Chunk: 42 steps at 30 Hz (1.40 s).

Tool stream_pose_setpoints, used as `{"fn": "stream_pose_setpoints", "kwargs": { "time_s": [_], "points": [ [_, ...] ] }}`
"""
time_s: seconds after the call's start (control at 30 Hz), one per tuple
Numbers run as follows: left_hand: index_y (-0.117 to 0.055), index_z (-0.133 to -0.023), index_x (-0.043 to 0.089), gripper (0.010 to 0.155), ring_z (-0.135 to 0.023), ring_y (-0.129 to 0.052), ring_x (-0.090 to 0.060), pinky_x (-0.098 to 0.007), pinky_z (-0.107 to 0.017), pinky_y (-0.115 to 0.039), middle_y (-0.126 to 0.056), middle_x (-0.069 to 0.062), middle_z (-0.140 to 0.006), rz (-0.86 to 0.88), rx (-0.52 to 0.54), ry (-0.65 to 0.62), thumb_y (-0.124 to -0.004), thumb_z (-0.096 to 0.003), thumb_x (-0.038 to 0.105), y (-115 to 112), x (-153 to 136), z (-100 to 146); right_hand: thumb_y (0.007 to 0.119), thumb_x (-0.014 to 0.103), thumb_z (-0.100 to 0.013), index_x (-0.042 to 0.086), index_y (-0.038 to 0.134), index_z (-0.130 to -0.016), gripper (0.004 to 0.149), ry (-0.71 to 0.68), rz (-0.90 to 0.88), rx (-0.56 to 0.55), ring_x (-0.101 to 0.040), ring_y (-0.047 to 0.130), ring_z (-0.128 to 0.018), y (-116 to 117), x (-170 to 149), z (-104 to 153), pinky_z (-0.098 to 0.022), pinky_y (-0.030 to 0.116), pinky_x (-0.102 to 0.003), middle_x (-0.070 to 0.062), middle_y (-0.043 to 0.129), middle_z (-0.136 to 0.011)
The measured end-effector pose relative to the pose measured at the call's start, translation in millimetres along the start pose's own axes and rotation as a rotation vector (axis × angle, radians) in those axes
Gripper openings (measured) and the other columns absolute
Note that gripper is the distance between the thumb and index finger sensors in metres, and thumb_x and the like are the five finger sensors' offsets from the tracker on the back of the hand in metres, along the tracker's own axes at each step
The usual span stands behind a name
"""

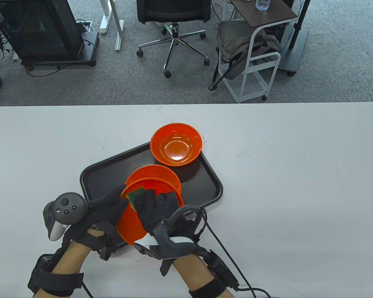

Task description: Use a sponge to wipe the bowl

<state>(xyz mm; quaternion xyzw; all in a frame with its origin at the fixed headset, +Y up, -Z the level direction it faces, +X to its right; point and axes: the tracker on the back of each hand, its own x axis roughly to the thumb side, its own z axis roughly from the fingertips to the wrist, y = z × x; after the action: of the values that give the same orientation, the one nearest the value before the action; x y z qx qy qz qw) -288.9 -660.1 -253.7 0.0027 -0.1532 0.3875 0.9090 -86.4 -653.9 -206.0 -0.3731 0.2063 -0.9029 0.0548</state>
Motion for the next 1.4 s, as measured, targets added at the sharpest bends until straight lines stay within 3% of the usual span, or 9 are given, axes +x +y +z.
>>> {"fn": "stream_pose_setpoints", "kwargs": {
  "time_s": [0.33, 0.53, 0.63, 1.03, 1.3, 1.4],
  "points": [
    [-0.078, -0.096, 0.018, 0.053, -0.009, -0.1, -0.011, -0.036, -0.016, -0.093, -0.099, -0.006, -0.037, -0.001, 0.049, 0.002, -0.077, -0.0512, 0.047, 1, 0, 1, 0.078, 0.036, -0.053, 0.005, 0.061, -0.092, 0.053, -0.028, -0.269, -0.042, -0.035, 0.095, -0.065, 6, 3, 1, -0.05, 0.073, -0.059, -0.023, 0.085, -0.088],
    [-0.079, -0.096, 0.019, 0.053, -0.009, -0.1, -0.012, -0.037, -0.017, -0.093, -0.099, -0.006, -0.037, -0.005, 0.108, 0.02, -0.078, -0.051, 0.047, 9, -5, 1, 0.079, 0.035, -0.053, 0.007, 0.061, -0.093, 0.052, -0.086, -0.347, -0.003, -0.035, 0.094, -0.067, 6, 9, 0, -0.051, 0.073, -0.059, -0.023, 0.084, -0.09],
    [-0.079, -0.095, 0.019, 0.052, -0.009, -0.1, -0.012, -0.037, -0.017, -0.093, -0.099, -0.006, -0.038, -0.007, 0.13, 0.037, -0.078, -0.0509, 0.046, 15, -10, 2, 0.078, 0.034, -0.053, 0.008, 0.061, -0.094, 0.052, -0.104, -0.366, 0.068, -0.036, 0.092, -0.069, 4, 12, -2, -0.052, 0.072, -0.06, -0.022, 0.084, -0.091],
    [-0.08, -0.095, 0.019, 0.052, -0.009, -0.1, -0.012, -0.037, -0.017, -0.093, -0.099, -0.007, -0.038, 0.015, 0.192, 0.087, -0.079, -0.0508, 0.046, 32, -25, 2, 0.078, 0.032, -0.053, 0.016, 0.062, -0.096, 0.049, -0.064, -0.241, 0.212, -0.041, 0.085, -0.076, -1, 9, -1, -0.054, 0.068, -0.063, -0.021, 0.079, -0.097],
    [-0.08, -0.095, 0.019, 0.052, -0.009, -0.1, -0.012, -0.037, -0.017, -0.093, -0.099, -0.007, -0.038, 0.097, 0.253, 0.138, -0.079, -0.0508, 0.046, 47, -41, 4, 0.079, 0.031, -0.053, 0.018, 0.063, -0.096, 0.048, -0.002, -0.047, 0.13, -0.042, 0.083, -0.079, -11, -1, 2, -0.054, 0.067, -0.064, -0.02, 0.077, -0.099],
    [-0.08, -0.095, 0.019, 0.052, -0.009, -0.1, -0.012, -0.037, -0.017, -0.092, -0.099, -0.007, -0.038, 0.124, 0.271, 0.151, -0.078, -0.0506, 0.046, 51, -45, 5, 0.078, 0.032, -0.053, 0.019, 0.063, -0.096, 0.048, 0.023, -0.052, 0.078, -0.044, 0.083, -0.079, -13, -7, 5, -0.054, 0.068, -0.064, -0.02, 0.078, -0.099]
  ]
}}
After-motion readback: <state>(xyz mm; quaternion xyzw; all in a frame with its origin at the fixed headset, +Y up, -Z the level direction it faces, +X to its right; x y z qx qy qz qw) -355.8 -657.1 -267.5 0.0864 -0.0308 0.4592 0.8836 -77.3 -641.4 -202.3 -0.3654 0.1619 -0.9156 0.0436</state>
